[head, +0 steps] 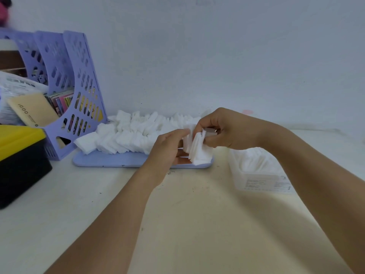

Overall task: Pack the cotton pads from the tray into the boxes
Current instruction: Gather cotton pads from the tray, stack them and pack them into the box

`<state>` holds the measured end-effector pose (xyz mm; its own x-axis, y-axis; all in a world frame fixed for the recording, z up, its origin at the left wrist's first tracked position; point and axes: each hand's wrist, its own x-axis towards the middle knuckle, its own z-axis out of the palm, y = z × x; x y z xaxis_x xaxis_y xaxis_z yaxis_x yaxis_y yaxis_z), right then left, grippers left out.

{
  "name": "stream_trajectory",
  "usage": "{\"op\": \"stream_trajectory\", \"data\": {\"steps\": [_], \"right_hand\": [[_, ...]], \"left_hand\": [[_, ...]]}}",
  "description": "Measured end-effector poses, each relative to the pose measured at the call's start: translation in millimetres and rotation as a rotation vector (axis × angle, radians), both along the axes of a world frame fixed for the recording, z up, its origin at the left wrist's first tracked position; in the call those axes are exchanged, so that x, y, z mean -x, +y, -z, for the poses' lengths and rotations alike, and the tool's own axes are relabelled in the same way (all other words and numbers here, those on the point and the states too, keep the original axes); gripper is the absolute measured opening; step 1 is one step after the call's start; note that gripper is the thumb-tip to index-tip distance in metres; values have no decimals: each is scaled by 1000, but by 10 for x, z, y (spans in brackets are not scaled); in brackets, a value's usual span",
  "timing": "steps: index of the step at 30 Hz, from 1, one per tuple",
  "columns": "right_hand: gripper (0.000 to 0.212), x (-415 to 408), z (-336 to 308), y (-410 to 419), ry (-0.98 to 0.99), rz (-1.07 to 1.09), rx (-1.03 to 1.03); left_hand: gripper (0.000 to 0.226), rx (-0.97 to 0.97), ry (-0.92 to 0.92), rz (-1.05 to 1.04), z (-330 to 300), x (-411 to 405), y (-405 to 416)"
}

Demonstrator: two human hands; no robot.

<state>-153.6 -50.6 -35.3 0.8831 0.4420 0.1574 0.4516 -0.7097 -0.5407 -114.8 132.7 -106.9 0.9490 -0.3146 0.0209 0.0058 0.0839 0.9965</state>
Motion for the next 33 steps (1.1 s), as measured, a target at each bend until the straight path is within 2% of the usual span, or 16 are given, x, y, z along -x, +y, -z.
{"op": "stream_trajectory", "data": {"steps": [4, 9, 12, 17, 21, 24, 25, 27, 33], "right_hand": [[24, -23, 25, -5, -31, 22, 14], [12, -63, 17, -48, -67, 71, 37], [12, -41, -66, -78, -77, 83, 13], [11, -5, -92, -50, -98, 144, 2], [13, -38, -60, -51, -125, 169, 63], [13, -58, -54, -50, -149, 168, 100], [13, -64, -50, -45, -159, 174, 100], [13, -77, -40, -39, -179, 189, 91], [12, -90, -46, -73, -169, 158, 101]], "left_hand": [[21, 6, -65, 44, 16, 1, 23], [34, -17, -72, 12, 60, -32, 24], [27, -61, -133, -32, 75, -36, -2], [23, -49, -163, 17, 48, 27, -45], [29, -54, -150, 26, 66, 15, -44], [47, 9, -71, 62, 37, 37, -30], [47, 16, -63, 83, 25, 53, -25], [33, -3, -101, 106, 11, 83, -17], [42, -5, -141, 125, 30, 63, 19]]}}
